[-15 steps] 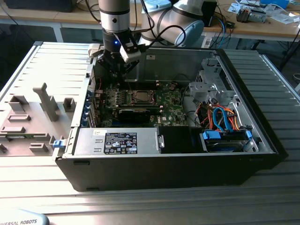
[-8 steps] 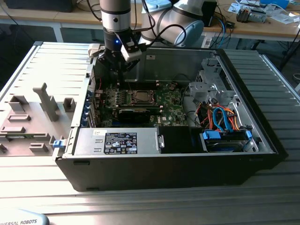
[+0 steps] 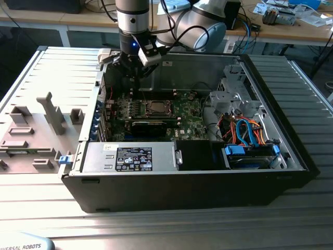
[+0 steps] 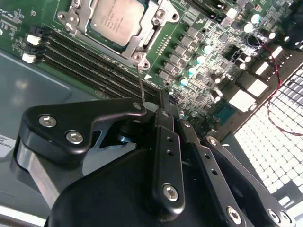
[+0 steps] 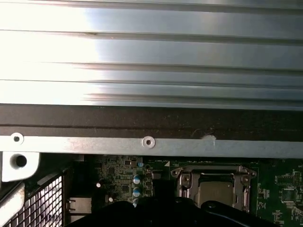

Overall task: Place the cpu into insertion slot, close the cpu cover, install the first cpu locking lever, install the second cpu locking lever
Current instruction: 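Install the first cpu locking lever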

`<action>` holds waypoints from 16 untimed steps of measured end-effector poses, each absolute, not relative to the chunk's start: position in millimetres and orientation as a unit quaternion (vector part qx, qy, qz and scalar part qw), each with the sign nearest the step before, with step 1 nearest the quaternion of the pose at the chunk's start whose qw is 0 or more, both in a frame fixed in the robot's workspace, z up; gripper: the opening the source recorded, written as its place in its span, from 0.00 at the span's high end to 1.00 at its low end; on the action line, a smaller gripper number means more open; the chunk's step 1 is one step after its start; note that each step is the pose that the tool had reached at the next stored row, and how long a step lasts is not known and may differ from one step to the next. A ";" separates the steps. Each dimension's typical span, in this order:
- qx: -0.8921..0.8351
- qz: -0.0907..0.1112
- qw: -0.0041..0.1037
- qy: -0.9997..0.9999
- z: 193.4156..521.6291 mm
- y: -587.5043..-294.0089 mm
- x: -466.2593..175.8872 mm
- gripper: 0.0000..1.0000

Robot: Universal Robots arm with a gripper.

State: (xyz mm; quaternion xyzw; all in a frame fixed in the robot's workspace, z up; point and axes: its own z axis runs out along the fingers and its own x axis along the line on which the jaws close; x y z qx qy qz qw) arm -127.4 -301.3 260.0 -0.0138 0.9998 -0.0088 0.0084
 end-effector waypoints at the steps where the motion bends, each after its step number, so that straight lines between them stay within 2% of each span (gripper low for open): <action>1: -0.014 -0.009 0.008 1.000 260.0 -301.3 -127.4 0.89; 16: -0.014 -0.009 0.008 1.000 260.0 -301.2 -119.1 0.89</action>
